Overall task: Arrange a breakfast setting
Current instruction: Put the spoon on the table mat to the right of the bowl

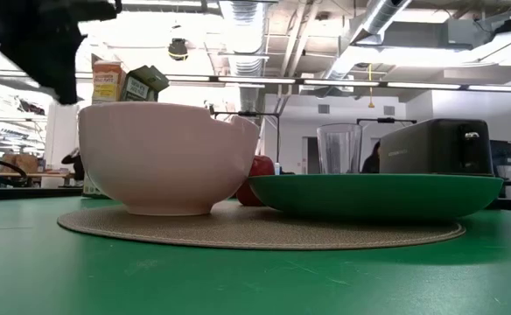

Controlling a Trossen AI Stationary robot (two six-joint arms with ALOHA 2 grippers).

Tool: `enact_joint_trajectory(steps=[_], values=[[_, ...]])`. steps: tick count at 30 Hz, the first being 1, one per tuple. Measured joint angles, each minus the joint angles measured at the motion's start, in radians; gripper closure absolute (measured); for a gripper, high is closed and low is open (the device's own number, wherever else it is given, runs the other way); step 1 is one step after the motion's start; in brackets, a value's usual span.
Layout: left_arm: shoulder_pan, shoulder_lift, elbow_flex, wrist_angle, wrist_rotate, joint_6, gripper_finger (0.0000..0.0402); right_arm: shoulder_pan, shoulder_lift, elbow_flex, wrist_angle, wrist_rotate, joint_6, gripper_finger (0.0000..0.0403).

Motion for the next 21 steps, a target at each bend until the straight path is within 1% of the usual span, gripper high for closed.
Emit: enact_joint_trajectory(steps=[4,9,11,14,17,21], values=[[-0.007,0.0,-0.057,0.026,0.054,-0.077,0.0368,-0.001,0.0,0.0,0.0,0.0,-0.004,0.0211],[-0.02,0.001,-0.131,0.087,0.061,-0.158,0.0356,-0.001,0.004,0.0,0.001,0.0,-0.026,0.0211],[-0.019,0.001,-0.158,0.147,0.062,-0.162,0.0355,-0.001,0.006,0.0,-0.001,0.0,-0.03,0.0211],[-0.019,0.001,-0.191,0.184,0.062,-0.172,0.0355,-0.001,0.005,0.0,0.0,0.0,-0.03,0.0211],[-0.019,0.001,-0.217,0.257,0.057,-0.173,0.0355,-0.001,0.005,0.0,-0.001,0.0,-0.03,0.0211],[-0.019,0.001,-0.256,0.348,0.063,-0.141,0.0354,-0.001,0.005,0.0,-0.001,0.0,-0.034,0.0211]])
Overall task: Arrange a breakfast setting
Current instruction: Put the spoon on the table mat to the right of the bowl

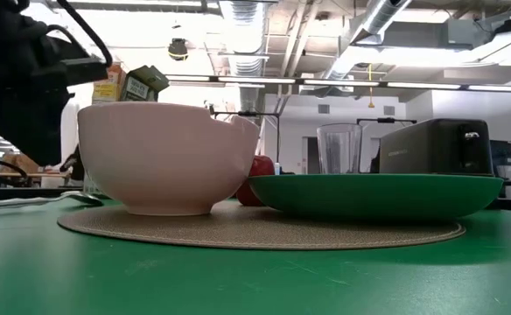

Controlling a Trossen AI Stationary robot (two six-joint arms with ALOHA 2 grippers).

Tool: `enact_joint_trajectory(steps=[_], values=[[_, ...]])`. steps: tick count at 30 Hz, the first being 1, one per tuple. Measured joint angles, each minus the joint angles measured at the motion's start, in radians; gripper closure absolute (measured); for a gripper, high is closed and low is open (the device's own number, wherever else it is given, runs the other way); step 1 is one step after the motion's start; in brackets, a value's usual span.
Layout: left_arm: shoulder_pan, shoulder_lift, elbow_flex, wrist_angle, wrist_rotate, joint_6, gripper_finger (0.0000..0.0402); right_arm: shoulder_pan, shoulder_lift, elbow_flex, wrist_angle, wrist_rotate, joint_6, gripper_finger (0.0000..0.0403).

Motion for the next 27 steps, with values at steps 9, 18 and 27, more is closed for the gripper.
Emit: enact_joint_trajectory(steps=[9,18,27], values=[[0.001,0.0,-0.005,-0.008,0.015,0.078,0.0351,0.0,0.0,0.0,0.0,0.0,0.0,0.0211],[0.001,0.0,-0.005,-0.033,0.117,0.07,0.0269,0.0,0.0,0.0,0.0,0.0,0.0,0.0211],[-0.006,0.0,-0.092,0.179,0.141,0.155,0.0214,0.0,0.007,0.001,0.001,0.0,-0.003,0.0211]])
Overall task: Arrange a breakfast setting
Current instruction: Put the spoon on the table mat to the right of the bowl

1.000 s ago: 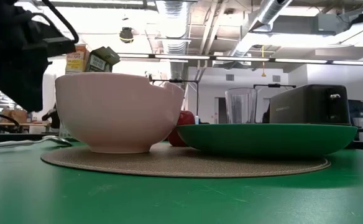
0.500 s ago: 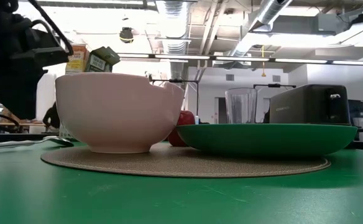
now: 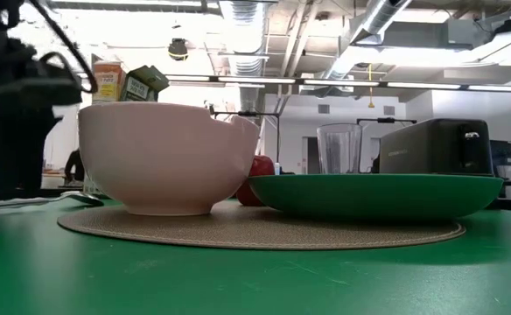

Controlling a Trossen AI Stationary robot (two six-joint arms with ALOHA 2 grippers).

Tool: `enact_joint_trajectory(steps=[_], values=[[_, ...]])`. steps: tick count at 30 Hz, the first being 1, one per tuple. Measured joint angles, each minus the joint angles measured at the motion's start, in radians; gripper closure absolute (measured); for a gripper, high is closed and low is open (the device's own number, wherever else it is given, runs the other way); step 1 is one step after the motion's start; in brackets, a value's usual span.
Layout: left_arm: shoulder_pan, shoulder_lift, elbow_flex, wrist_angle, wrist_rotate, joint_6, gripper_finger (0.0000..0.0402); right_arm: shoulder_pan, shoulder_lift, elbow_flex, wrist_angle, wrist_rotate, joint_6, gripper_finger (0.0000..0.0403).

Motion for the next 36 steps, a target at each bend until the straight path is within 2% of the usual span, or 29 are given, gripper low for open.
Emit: enact_joint_trajectory(steps=[10,18,22,29,33,36], values=[[-0.011,0.0,-0.033,-0.012,0.029,0.016,0.0219,-0.015,0.032,0.001,-0.001,0.0,-0.01,0.0211],[-0.012,-0.006,-0.098,0.101,0.056,0.041,0.0238,-0.027,0.036,0.0,-0.007,-0.001,-0.011,0.0211],[-0.014,-0.003,-0.09,0.067,0.06,0.034,0.0274,-0.027,0.035,0.0,-0.006,-0.001,-0.008,0.0211],[-0.014,-0.002,-0.089,0.058,0.046,0.064,0.0382,-0.027,0.035,0.0,-0.008,-0.001,-0.007,0.0211],[-0.014,-0.001,-0.078,0.042,0.047,0.075,0.0381,-0.029,0.035,0.0,-0.006,-0.001,-0.007,0.0211],[-0.017,0.003,-0.035,-0.058,0.066,0.09,0.0378,-0.032,0.035,0.0,0.003,-0.001,-0.007,0.0211]])
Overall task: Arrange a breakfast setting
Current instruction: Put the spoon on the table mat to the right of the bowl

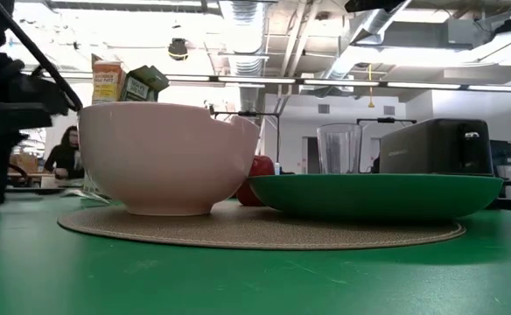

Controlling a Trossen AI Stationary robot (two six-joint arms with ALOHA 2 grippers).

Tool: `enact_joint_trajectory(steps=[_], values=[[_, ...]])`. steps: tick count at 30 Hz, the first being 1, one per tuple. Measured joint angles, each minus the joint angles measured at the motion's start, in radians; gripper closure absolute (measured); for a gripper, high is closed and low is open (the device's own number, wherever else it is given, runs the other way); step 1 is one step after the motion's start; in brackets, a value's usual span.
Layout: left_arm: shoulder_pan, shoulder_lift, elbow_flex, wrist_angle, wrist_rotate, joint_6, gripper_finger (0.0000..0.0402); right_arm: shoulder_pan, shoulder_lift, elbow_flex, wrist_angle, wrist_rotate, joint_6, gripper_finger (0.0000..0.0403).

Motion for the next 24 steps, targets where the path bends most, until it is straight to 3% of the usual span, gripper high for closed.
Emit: enact_joint_trajectory(steps=[6,10,14,18,24], values=[[-0.059,-0.002,0.146,-0.326,0.008,-0.053,0.0382,-0.001,0.0,0.0,0.016,-0.001,-0.004,0.0211],[-0.13,-0.057,0.219,-0.356,-0.063,-0.058,0.0381,-0.001,0.002,0.0,0.021,-0.002,-0.006,0.0211],[-0.219,-0.149,0.238,-0.216,-0.253,0.008,0.0381,0.004,0.048,-0.001,0.044,-0.01,-0.031,0.0211],[-0.291,-0.21,0.225,-0.019,-0.445,0.173,0.0381,0.009,0.127,0.0,0.128,-0.076,-0.076,0.0211],[-0.305,-0.215,0.224,0.27,-0.497,0.493,0.0381,0.005,0.273,-0.001,0.397,-0.17,-0.16,0.0211]])
